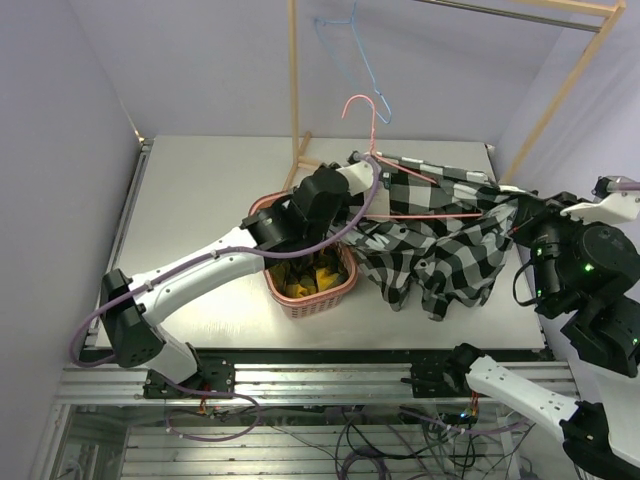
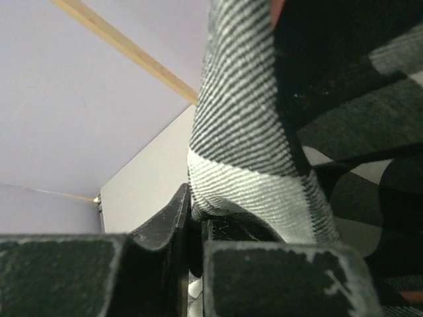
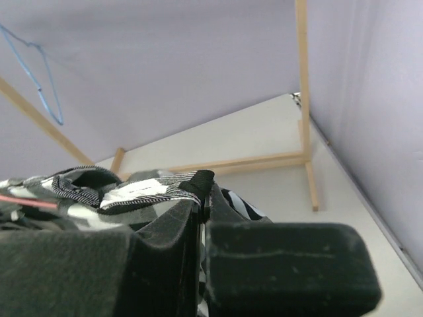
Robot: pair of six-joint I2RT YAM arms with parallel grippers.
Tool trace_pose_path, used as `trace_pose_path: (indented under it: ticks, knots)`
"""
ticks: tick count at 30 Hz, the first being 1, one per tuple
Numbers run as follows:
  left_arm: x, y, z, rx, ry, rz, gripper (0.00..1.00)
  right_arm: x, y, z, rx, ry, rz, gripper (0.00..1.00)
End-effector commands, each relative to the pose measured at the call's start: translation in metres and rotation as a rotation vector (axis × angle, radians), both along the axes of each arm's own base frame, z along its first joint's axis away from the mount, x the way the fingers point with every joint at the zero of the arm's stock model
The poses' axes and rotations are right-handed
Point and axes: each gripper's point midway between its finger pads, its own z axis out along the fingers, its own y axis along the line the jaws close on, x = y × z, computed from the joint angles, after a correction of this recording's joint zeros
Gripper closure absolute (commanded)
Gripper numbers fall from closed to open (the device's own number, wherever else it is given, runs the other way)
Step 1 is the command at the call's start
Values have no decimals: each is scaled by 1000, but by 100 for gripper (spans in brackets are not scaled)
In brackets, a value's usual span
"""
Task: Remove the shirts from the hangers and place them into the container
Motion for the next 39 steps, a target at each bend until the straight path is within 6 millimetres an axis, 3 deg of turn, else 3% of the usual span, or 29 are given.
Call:
trace_pose_path:
  ticks: [1, 8, 20, 25, 39]
  knots:
    - [3, 19, 9, -91, -54, 9, 93, -18, -47, 23, 32, -75, -230, 100]
    - [-9, 26, 4, -119, -118, -65, 93, -19, -55, 32, 27, -94, -289, 100]
    - [-24, 15, 15, -201, -214, -212, 93, -25, -59, 49, 70, -159, -289, 100]
    - [-24, 12, 9, -182, -216, -234, 93, -30, -60, 63, 130, -233, -251, 100]
    - [-27, 5, 1, -129, -194, -285, 93, -24, -43, 90, 171, -307, -153, 100]
